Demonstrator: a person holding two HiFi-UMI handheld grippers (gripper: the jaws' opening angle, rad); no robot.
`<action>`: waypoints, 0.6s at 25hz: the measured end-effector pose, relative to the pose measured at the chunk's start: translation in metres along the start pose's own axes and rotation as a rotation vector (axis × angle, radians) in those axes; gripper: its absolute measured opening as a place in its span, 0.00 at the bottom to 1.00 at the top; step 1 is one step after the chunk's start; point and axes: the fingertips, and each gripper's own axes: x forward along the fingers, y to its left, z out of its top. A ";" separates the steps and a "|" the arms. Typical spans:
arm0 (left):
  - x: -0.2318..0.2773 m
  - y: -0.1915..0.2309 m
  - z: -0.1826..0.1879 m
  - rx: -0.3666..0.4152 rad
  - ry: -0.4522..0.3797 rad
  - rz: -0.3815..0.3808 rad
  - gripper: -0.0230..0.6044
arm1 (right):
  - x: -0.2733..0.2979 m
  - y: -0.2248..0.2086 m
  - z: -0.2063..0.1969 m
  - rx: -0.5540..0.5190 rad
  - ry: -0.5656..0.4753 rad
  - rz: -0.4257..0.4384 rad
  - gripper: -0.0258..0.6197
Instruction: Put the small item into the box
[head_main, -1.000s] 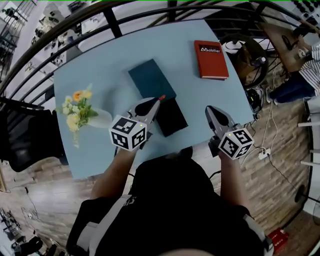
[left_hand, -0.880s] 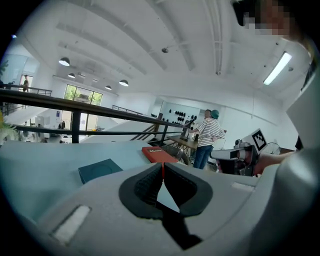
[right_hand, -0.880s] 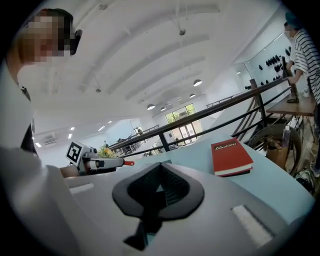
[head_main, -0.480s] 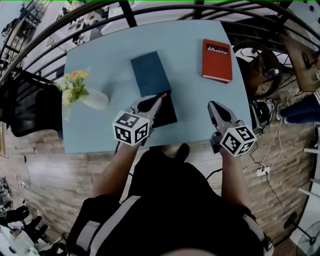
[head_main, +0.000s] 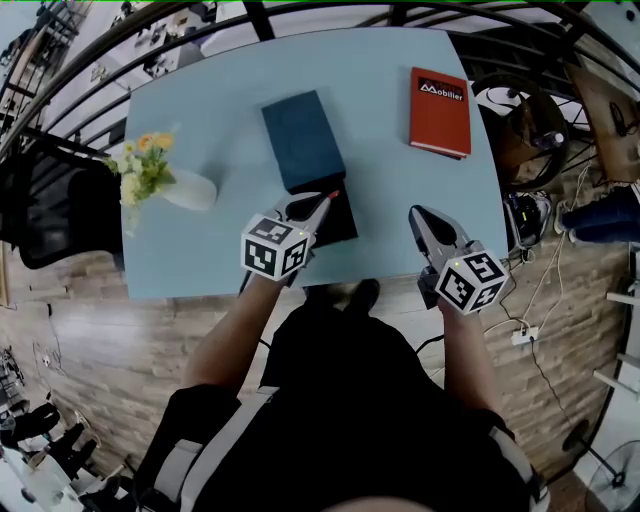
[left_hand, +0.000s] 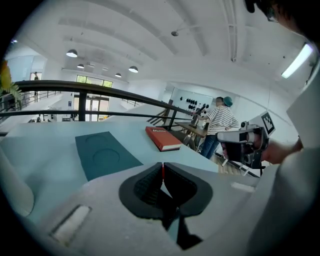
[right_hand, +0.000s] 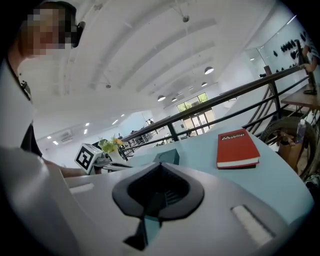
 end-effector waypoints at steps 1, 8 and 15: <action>0.003 0.003 -0.004 -0.003 0.009 -0.002 0.07 | 0.003 0.001 -0.002 0.004 0.004 0.002 0.04; 0.019 0.018 -0.031 -0.022 0.098 -0.020 0.07 | 0.017 0.009 -0.015 0.007 0.038 0.005 0.04; 0.038 0.023 -0.067 0.002 0.232 -0.045 0.07 | 0.017 0.011 -0.023 0.021 0.044 -0.010 0.04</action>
